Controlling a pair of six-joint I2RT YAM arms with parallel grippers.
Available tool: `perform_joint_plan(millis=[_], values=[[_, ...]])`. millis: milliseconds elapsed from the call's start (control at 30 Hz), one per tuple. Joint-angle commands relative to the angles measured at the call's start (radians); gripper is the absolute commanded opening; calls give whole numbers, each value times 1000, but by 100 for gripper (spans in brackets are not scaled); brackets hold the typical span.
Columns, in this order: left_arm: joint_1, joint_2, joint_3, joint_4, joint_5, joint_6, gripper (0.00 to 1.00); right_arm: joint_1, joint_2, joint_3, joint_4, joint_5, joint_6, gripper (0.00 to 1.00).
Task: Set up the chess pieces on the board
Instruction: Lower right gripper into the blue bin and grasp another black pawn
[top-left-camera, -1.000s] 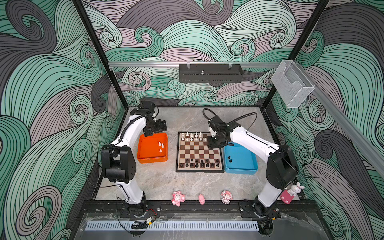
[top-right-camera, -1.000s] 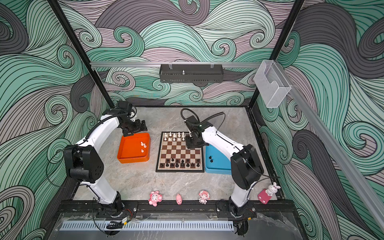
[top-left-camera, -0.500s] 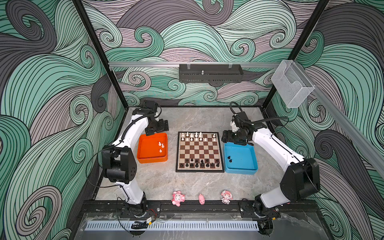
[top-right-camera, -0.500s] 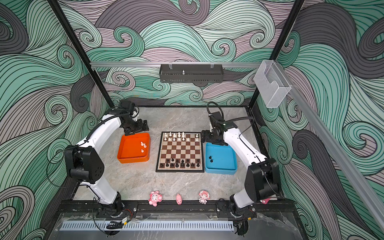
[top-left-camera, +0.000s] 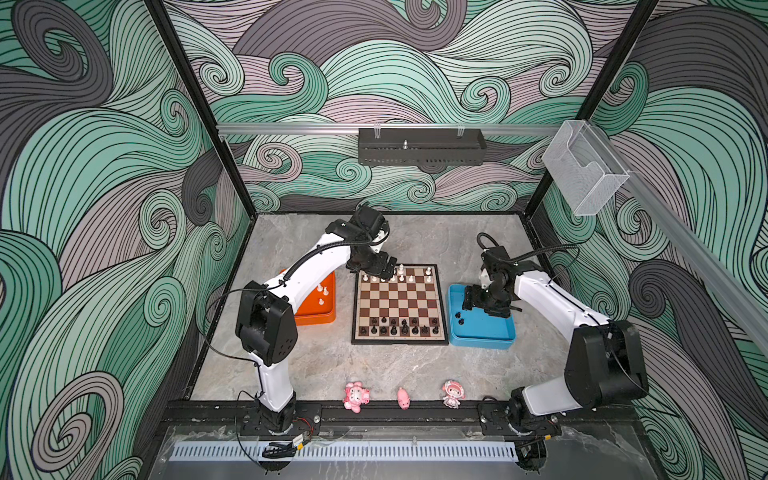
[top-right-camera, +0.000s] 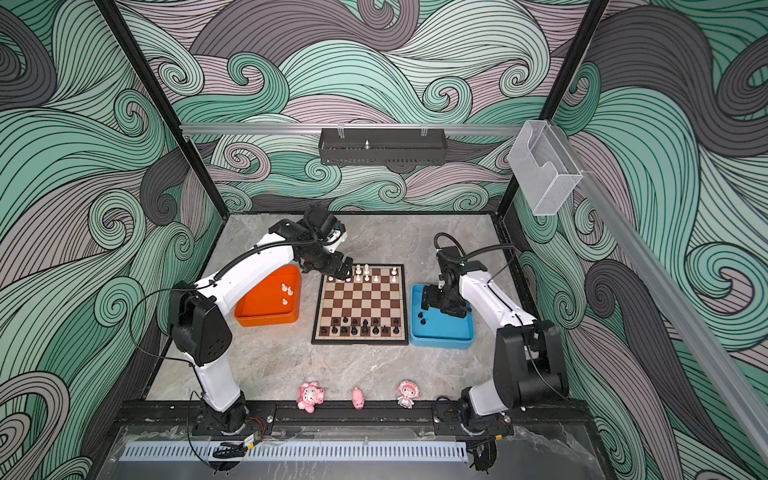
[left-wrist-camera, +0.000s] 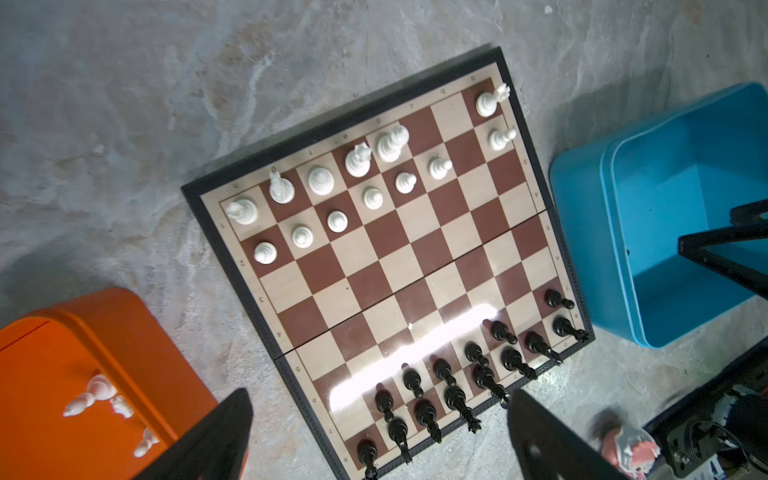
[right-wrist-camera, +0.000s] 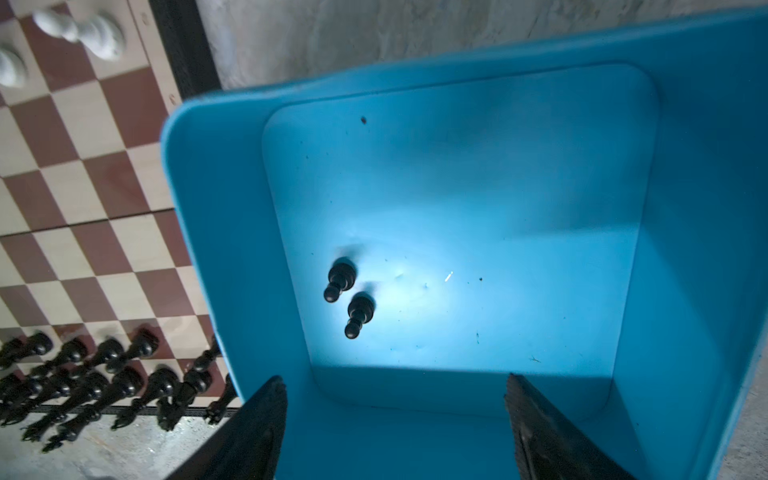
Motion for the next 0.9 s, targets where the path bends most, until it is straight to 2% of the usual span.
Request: perform_joint_plan(millis=[0,500,667,867], values=[[-17,15,30,10,36,-5,98,-1,16,-25,6,-21,-21,79],[-26,27,41,1,14,-3,99,49,92,-59,101,-45,18,68],[-25,29,44,0,8,-8,98,57,119,-40,114,-44,27,54],[-23,26,44,-8,-30,-22,99,66,144,-24,124,-40,30,46]])
